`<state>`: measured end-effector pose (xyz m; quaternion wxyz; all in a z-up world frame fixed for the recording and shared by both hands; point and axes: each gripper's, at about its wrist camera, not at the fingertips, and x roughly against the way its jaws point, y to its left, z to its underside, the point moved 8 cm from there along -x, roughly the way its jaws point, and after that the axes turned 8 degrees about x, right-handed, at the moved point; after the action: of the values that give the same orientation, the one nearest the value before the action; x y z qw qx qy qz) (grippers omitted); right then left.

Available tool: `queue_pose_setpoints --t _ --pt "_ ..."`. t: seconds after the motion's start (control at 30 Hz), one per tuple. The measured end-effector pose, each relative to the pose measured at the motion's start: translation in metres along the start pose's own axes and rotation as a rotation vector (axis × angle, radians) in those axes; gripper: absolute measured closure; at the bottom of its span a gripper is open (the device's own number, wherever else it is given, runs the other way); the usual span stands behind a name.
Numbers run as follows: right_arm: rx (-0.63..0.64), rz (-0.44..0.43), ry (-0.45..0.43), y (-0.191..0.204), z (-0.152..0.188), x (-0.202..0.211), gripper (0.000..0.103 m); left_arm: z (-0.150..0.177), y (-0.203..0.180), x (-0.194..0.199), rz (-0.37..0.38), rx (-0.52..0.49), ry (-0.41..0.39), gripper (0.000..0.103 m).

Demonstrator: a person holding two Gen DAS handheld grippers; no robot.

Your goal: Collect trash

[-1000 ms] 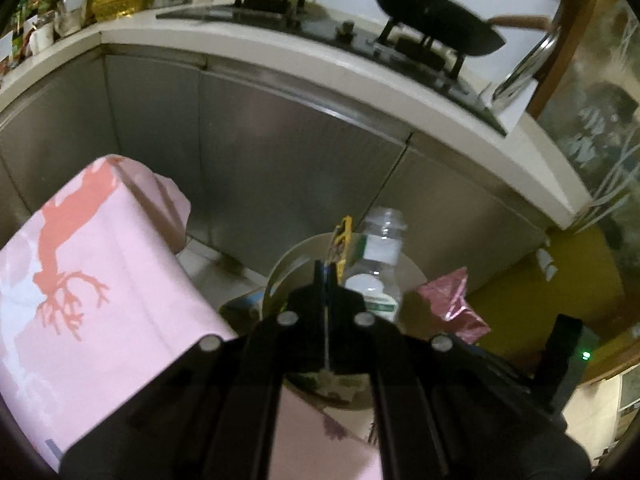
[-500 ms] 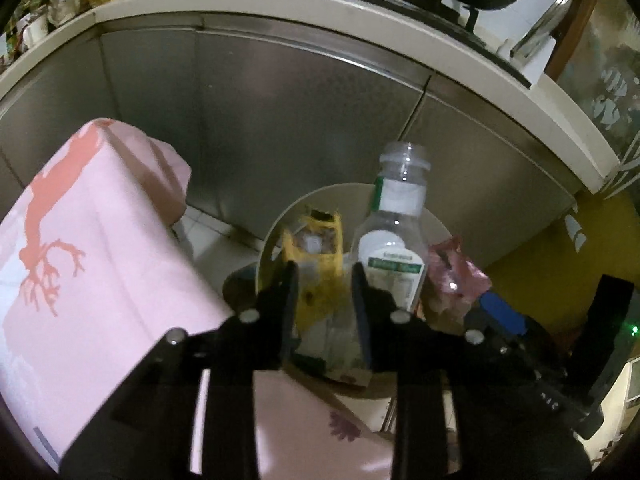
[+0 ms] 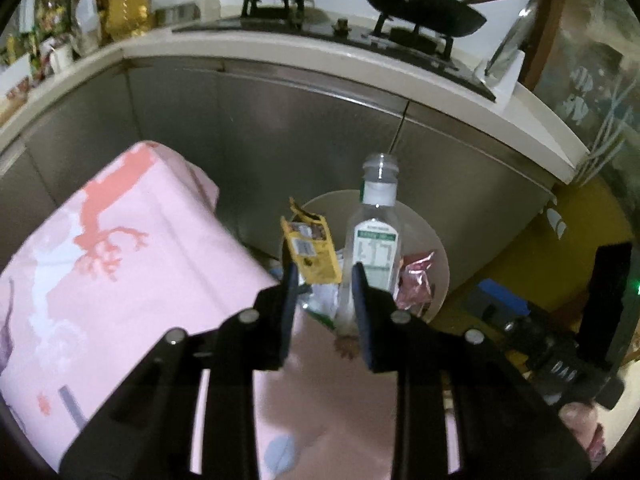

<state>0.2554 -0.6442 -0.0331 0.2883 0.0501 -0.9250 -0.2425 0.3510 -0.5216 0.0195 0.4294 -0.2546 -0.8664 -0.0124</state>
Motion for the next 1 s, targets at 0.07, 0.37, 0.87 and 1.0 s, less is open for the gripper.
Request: queue_pose_setpoints --t 0.07,0.37,0.87,1.0 --pt "-0.020 -0.005 -0.011 0.009 0.003 0.010 0.041 0.006 0.005 0.014 -0.022 -0.002 -0.023 0.078" --pt "-0.074 -0.018 0.006 0.047 0.034 0.033 0.041 0.039 0.033 0.080 -0.171 -0.014 -0.138 0.059" --pt "-0.013 -0.032 0.018 0.111 0.056 0.066 0.041 0.078 0.041 0.160 -0.255 -0.048 -0.284 0.038" --pt "0.008 -0.034 0.016 0.124 0.060 0.073 0.040 0.088 0.052 0.177 -0.271 -0.018 -0.305 0.037"
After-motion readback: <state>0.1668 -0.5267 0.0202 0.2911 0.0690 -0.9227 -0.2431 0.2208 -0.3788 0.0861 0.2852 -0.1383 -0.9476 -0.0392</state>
